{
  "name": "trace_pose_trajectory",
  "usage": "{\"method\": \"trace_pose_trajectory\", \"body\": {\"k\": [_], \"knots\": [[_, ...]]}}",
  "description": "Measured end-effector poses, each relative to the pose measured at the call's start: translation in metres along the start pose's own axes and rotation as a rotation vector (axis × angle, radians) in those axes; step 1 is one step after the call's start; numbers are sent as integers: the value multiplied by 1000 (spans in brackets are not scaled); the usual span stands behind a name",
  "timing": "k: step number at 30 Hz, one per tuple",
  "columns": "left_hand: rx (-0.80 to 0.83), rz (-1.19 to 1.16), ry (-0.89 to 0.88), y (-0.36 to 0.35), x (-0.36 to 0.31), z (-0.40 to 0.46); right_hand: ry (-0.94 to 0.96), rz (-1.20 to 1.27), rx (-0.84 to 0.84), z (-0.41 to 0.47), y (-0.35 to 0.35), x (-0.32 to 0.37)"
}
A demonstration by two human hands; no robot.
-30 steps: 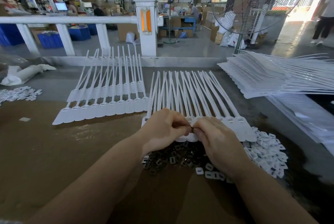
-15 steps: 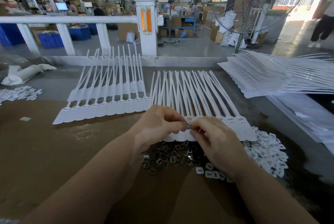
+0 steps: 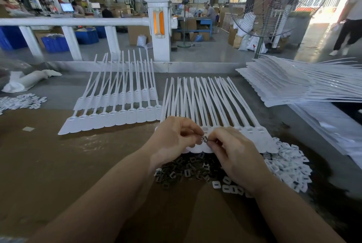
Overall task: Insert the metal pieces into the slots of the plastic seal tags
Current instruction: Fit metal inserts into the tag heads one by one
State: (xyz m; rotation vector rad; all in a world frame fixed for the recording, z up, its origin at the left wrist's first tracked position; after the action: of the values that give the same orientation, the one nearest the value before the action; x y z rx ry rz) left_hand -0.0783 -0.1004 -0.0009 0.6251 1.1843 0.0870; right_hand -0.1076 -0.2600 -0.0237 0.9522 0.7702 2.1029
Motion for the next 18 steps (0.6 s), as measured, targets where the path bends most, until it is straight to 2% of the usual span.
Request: {"method": "trace_pose_trajectory", "body": {"k": [4,10,18], "knots": [[17,-11,8,1,0,-1,-1,-2,-8,1,-1,-1],[201,52,24,5,-1,-6,-3,-3,-15,0,-1,-2],[-37,76,70,24,6,4,-6,-25,-2,0,0,-1]]}}
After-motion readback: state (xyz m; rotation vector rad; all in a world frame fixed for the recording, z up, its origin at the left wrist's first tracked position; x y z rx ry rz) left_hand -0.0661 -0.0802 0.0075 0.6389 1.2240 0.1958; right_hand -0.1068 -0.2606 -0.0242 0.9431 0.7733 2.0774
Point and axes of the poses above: each hand's wrist, its own z-axis towards the middle knuckle, its own y-axis out of the back of the hand, x = y × z, the point moved 2 cm from there along z, towards the middle knuckle, and after that the axes turned 7 degrees about -y, right-handed, at the moved point
